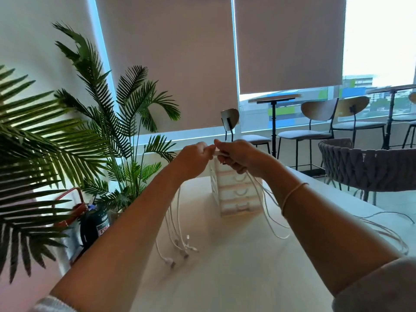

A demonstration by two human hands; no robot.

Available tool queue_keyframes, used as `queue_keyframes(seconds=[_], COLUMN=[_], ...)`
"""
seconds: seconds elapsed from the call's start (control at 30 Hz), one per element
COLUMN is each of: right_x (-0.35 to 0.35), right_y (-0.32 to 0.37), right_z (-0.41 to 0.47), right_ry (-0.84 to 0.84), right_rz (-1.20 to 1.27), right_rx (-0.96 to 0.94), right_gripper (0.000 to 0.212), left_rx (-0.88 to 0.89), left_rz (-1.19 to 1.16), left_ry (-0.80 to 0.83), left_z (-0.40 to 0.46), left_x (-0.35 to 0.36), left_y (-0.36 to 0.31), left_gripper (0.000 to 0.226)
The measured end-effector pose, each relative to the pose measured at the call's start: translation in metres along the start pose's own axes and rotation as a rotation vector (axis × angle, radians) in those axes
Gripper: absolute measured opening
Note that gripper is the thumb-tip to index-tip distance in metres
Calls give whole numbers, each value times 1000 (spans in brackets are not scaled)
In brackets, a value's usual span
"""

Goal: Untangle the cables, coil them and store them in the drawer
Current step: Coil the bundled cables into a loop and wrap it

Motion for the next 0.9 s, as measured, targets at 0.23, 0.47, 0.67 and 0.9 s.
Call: queue_keyframes(seconds=[0.23,0.47,0.67,0.9], right_x=[-24,-38,-60,-97], right_y=[31,58,66,57], right_z=[-7,1,10,6], right_ry=[-163,-344,-524,-634], right_rz=[61,185,257,396], right_rx=[-130,-186,-157,-94], right_gripper=[40,40,43,39], left_rx=[-75,-112,-146,-149], left_rz=[-780,-1100,-1200,-964], left_ry=[215,171,144,205], left_z=[-6,-11,-21,-41], left_x=[-9,-13,1,13], left_y=[-16,-27,-28,12], left_gripper=[23,24,20,26])
Point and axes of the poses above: each hand's wrist, its own z-axis towards the middle knuckle, its own x-axis out of the palm, y = z × x, the point moved 4 cm from there along z, towards the middle knuckle, and after that the axes turned 2 degrees about y, right-handed, at the moved point
